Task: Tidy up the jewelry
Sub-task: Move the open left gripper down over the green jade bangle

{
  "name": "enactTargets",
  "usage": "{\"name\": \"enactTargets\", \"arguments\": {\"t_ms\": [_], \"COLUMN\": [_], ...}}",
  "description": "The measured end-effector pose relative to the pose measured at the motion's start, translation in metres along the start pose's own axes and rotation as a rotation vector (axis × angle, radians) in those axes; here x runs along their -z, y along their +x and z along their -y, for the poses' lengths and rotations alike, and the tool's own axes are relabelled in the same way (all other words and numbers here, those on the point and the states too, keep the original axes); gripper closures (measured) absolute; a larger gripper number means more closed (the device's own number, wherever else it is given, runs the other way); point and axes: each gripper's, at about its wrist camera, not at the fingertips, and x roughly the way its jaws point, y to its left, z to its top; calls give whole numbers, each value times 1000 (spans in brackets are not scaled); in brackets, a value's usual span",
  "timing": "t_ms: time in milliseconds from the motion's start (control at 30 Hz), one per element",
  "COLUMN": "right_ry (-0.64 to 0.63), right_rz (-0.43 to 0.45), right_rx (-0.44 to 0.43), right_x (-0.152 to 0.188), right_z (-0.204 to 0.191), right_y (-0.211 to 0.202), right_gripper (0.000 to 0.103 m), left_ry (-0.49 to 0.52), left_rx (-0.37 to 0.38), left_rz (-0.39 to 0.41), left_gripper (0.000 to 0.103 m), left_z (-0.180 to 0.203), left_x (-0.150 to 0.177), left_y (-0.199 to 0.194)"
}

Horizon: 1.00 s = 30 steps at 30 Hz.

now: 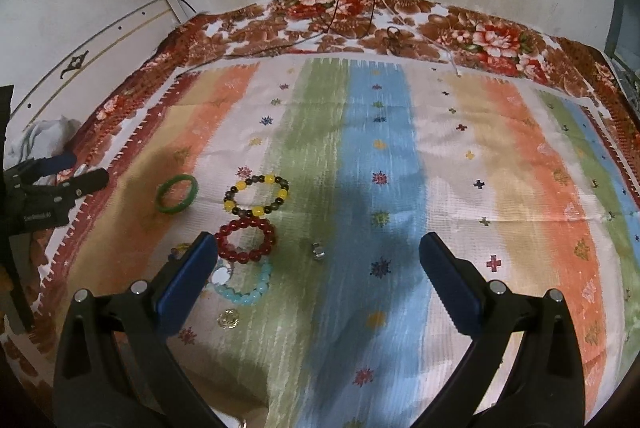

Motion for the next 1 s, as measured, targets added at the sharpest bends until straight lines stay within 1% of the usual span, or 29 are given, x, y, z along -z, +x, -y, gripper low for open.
{"name": "enactTargets", "arguments": {"t_ms": [267,533,667,833,900,933,1000], "right_ry": [19,13,-7,-24,-35,-42,-71], "right_rz": [-98,-148,-167,-182,-188,-195,-201], "right_rx": [31,36,43,41,33,30,35], "right_x": [-2,1,5,9,11,12,14], "right_z": [11,14,14,14,14,13,10], "right_y": [48,80,93,107,111,113,118], "right_gripper": [4,4,4,4,6,12,13], "left_ry": [-74,-81,-72,-72,-74,-76,-78], "left_rx": [-13,-52,-50,-72,-75,-71,-67], "left_rz": [-89,-140,-183,-228,-238,-246,-252], "left_gripper": [5,5,5,5,5,5,5], "left_z": [-24,-38,-39,-44,-46,-47,-48], "left_x": [-6,-4,0,6,8,9,11], "left_y": [44,80,99,120,125,128,132]}}
